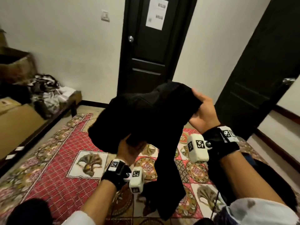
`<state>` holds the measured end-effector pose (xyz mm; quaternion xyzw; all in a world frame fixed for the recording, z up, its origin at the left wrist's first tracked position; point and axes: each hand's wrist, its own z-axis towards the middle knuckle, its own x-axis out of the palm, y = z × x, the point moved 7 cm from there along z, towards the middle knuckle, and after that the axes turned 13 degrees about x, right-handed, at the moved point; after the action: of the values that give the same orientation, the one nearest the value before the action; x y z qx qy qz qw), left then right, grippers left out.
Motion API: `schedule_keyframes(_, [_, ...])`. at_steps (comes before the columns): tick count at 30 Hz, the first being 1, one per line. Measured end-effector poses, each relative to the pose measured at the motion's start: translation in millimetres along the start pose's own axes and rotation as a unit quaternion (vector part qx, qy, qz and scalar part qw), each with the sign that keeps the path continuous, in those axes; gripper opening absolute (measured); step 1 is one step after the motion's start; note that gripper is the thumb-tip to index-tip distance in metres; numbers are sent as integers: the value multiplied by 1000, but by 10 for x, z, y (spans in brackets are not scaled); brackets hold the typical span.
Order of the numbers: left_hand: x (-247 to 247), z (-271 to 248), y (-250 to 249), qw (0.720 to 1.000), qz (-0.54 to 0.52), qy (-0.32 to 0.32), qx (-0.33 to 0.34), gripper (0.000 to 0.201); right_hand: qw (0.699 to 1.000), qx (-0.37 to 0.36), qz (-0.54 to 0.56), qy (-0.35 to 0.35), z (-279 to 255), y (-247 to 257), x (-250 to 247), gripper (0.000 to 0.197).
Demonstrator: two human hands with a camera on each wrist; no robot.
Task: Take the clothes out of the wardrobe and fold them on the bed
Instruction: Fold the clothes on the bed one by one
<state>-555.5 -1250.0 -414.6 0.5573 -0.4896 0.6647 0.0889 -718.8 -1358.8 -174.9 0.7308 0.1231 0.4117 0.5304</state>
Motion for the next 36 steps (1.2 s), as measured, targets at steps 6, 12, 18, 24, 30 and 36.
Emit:
schedule_keyframes(6, [-132, 49, -997, 988, -91, 0, 121, 29, 997, 64, 26, 25, 240, -484, -366, 49])
schedule_keyframes(12, [133, -131, -1462, 982, -117, 13, 149, 28, 979, 194, -61, 0, 66, -1698, -863, 56])
schedule_keyframes(18, [-20, -232, -984, 991, 74, -16, 111, 19, 772, 317, -548, -58, -270, -2639, -1259, 33])
schedule_keyframes(24, [-353, -685, -94, 946, 294, 68, 116, 39, 962, 131, -221, -95, -522, -2285, -1007, 40])
schedule_keyframes(30, [-544, -1216, 296, 920, 362, 124, 83, 51, 950, 139, -264, -92, -745, -2600, -1116, 50])
schedule_keyframes(36, [-608, -1671, 308, 941, 285, 181, -22, 49, 952, 54, -275, -121, -1090, -2609, -1213, 33])
